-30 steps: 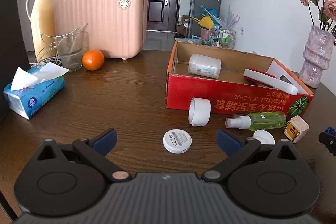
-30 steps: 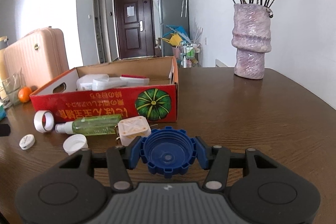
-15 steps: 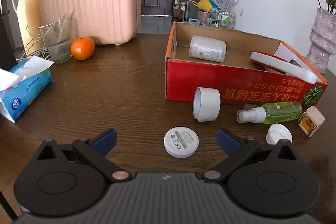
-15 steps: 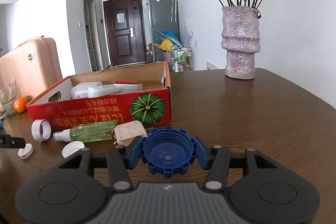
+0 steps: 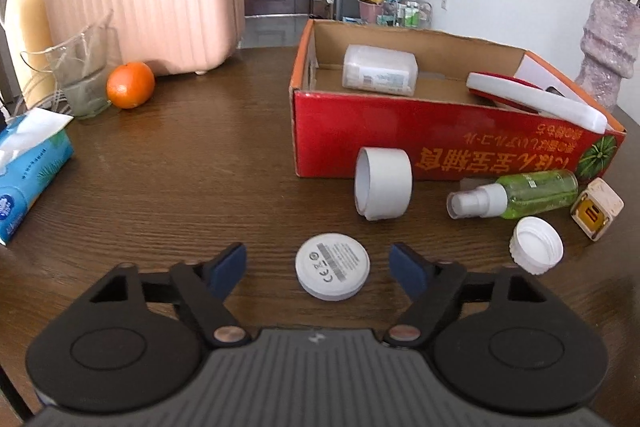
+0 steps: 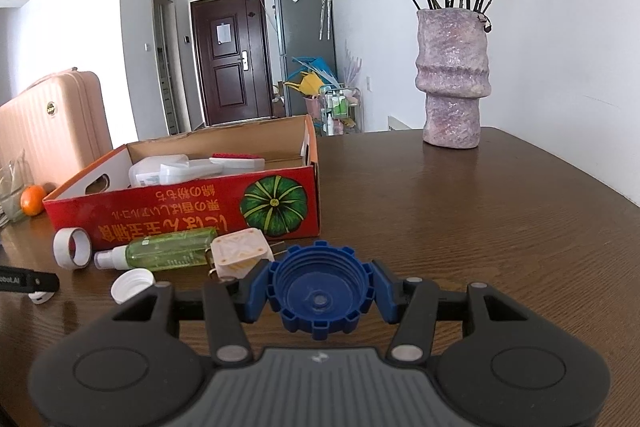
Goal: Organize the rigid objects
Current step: 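Grasp the round white container with the left tool while the right tool holds the blue cap, then carry the round white container and blue cap over the red box with both tools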
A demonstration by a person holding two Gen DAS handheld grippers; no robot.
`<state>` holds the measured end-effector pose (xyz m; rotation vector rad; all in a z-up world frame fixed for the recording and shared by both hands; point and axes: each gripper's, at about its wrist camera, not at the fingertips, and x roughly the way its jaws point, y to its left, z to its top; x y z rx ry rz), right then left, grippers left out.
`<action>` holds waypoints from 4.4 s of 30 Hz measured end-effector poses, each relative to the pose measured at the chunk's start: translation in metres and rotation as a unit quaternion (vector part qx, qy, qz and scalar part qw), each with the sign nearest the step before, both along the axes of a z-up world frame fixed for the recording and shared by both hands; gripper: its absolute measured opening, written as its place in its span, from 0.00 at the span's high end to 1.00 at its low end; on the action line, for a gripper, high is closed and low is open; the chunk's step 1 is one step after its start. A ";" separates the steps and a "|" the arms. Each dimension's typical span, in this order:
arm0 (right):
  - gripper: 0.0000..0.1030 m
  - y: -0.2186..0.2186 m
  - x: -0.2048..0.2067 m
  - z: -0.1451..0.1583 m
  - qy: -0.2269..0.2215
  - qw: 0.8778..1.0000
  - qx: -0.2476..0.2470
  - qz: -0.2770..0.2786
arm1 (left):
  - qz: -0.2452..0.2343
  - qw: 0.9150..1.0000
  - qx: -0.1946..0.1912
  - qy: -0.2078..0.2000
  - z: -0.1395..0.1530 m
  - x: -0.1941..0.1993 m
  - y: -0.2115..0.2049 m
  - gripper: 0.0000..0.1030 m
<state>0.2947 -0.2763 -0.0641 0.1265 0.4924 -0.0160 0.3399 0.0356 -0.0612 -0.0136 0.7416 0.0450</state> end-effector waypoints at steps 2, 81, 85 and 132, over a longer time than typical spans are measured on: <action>0.49 0.000 0.000 0.000 0.000 1.000 0.000 0.000 | -0.002 1.000 -0.002 0.002 -0.001 0.000 0.000 0.24; 0.49 0.042 -0.017 0.053 -0.088 0.994 0.014 0.069 | -0.028 0.987 -0.025 -0.159 0.080 -0.066 -0.075 0.61; 0.49 0.042 -0.005 0.057 -0.094 0.993 0.014 0.067 | -0.026 0.986 -0.027 -0.165 0.084 -0.055 -0.078 0.61; 0.49 0.040 0.143 0.040 -0.073 0.996 0.019 0.047 | -0.017 0.987 -0.036 -0.154 0.063 0.086 -0.080 0.61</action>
